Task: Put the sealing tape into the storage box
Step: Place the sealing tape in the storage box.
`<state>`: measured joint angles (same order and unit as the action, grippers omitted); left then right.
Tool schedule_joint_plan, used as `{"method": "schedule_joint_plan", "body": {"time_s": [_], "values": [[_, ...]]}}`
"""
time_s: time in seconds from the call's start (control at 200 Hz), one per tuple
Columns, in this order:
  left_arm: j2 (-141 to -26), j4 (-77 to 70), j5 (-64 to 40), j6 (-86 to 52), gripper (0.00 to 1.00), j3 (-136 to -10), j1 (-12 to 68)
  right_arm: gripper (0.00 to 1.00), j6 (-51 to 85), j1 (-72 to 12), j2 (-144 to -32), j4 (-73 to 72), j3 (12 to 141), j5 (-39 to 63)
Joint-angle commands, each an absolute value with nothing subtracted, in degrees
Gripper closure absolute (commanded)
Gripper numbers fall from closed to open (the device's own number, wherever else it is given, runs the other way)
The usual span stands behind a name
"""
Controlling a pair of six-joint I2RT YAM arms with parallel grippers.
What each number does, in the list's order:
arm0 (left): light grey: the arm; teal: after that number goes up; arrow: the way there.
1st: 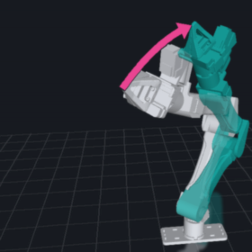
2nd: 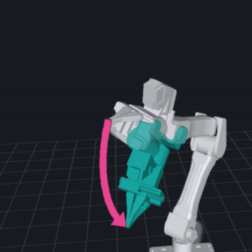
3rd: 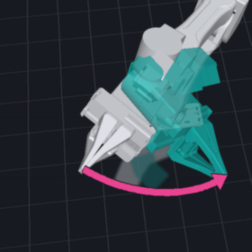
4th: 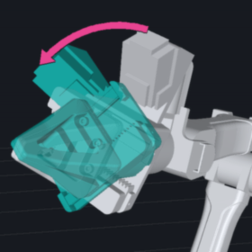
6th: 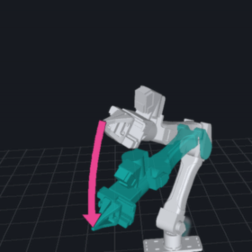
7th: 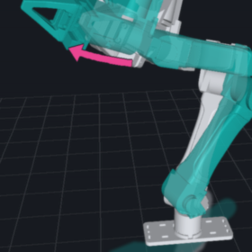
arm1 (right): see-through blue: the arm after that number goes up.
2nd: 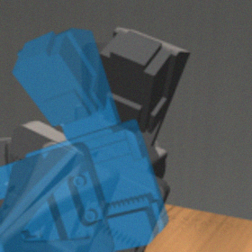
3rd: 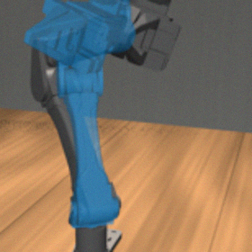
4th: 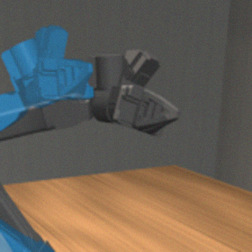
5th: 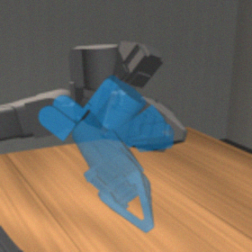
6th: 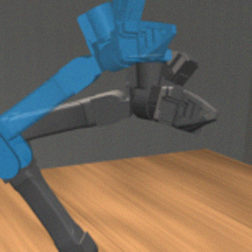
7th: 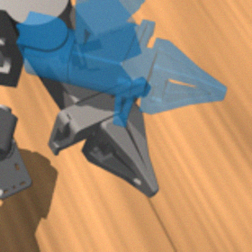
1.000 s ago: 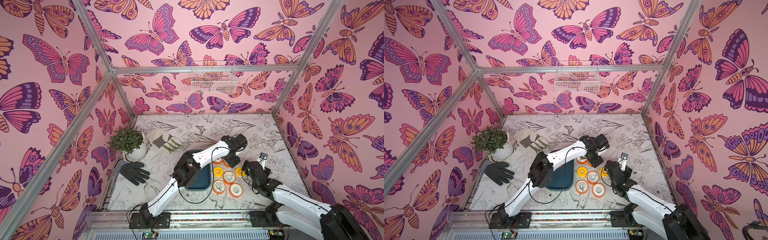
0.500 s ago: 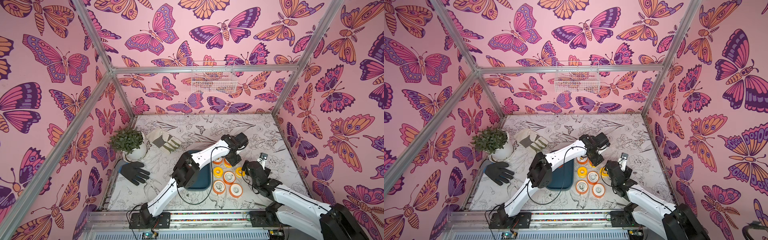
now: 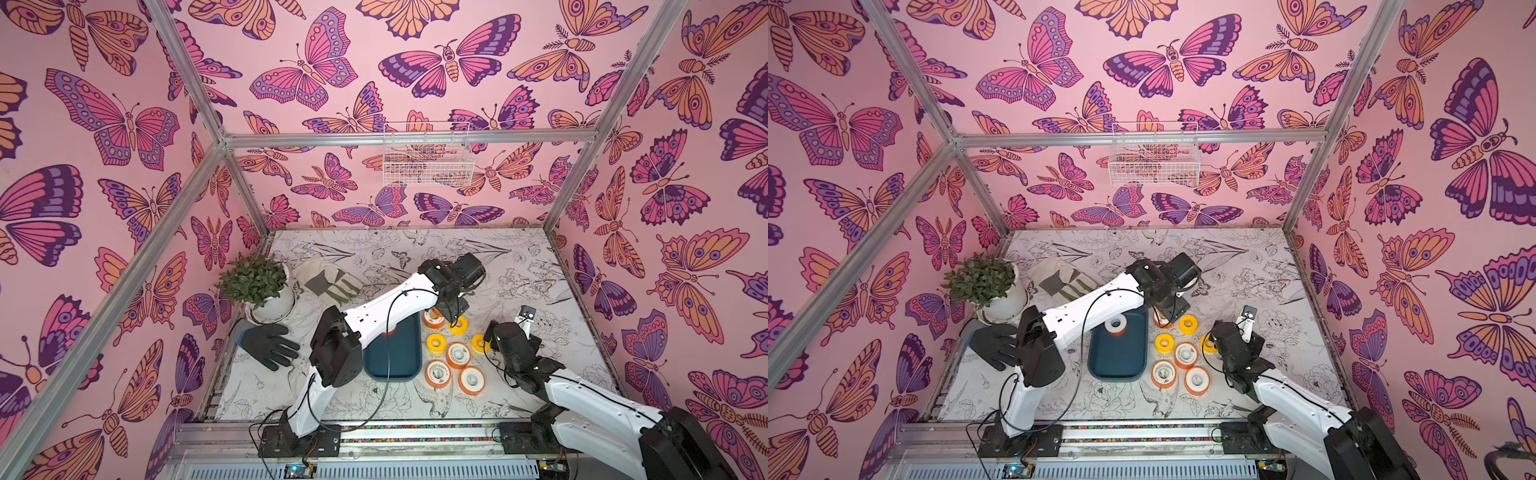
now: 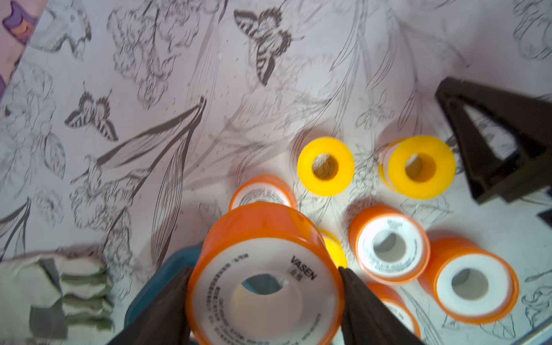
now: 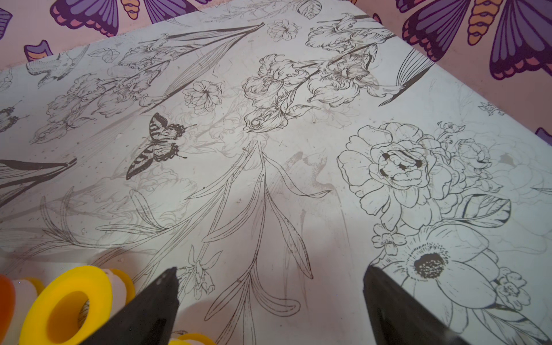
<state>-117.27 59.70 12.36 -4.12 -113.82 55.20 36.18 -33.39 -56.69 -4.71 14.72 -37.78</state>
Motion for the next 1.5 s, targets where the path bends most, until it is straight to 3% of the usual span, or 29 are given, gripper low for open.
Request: {"method": "schedule_joint_plan", "body": {"time_s": [0.0,0.25,0.466,1.056,1.492], "values": [[-111.37,61.29,15.19,-8.15,0.39,-106.65,53.28,0.01,36.66,-32.96,-56.65,-3.78,15.93,-37.39],[-99.17,57.42,13.78,-13.22,0.39,-86.95,51.23,0.01,37.18,-32.57,-56.95,-4.22,15.91,-36.75],[-96.11,51.15,8.69,-15.98,0.43,-75.17,50.71,0.01,37.18,-32.34,-57.39,-4.17,16.08,-36.30],[-105.67,43.33,6.67,-15.65,0.37,-72.95,50.49,0.01,37.18,-32.15,-57.90,-4.32,16.08,-35.62],[-106.77,42.18,8.19,-14.59,0.15,-73.41,50.21,0.01,37.09,-32.04,-57.92,-4.48,16.08,-35.43]]}}
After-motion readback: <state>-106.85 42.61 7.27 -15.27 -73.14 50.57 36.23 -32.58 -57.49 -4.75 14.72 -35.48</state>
